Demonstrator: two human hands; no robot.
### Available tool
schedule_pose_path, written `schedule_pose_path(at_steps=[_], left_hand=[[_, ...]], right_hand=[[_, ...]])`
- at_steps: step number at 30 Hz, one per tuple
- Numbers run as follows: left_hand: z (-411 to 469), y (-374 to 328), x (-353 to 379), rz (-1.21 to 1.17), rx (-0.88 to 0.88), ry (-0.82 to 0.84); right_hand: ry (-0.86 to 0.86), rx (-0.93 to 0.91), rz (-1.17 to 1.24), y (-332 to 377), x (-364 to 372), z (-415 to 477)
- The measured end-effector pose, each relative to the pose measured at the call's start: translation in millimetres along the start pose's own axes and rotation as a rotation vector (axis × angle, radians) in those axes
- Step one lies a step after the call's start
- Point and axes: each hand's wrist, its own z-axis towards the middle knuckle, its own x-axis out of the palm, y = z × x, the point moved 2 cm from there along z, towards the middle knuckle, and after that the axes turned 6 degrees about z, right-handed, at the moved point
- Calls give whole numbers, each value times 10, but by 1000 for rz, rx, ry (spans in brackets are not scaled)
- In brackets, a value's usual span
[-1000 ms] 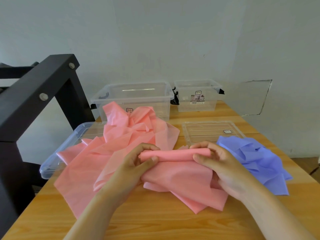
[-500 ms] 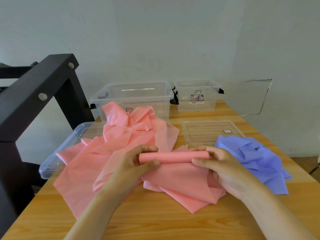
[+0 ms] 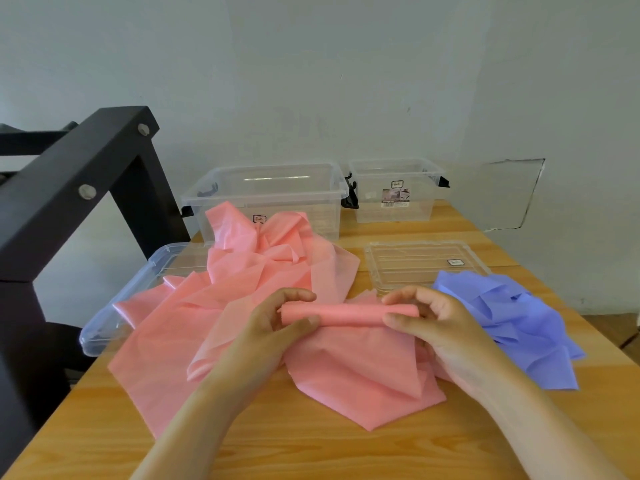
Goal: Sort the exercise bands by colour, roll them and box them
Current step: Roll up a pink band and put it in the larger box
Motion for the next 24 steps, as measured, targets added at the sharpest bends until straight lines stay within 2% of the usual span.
schedule_pose_path(at_steps=[6,11,13,17,19,24], left_hand=[[-2,-16,-12,-58,26,32],[-20,-53,-3,-137,10,66],[-11,-53,2,-122,28,23],[5,-36,-10,-138,38,-31],[-8,-48,-6,-150,35,-25],[-1,43,43,-99,-64,19]], right_hand=[[85,103,117,-3,5,-5],[-8,-4,51,14,8,-6],[-21,-28,30,16,7,-6],[68,38,30,13,45,-33],[29,38,18,-5,43,-32],[-44,-91,-53,30,74,-59]])
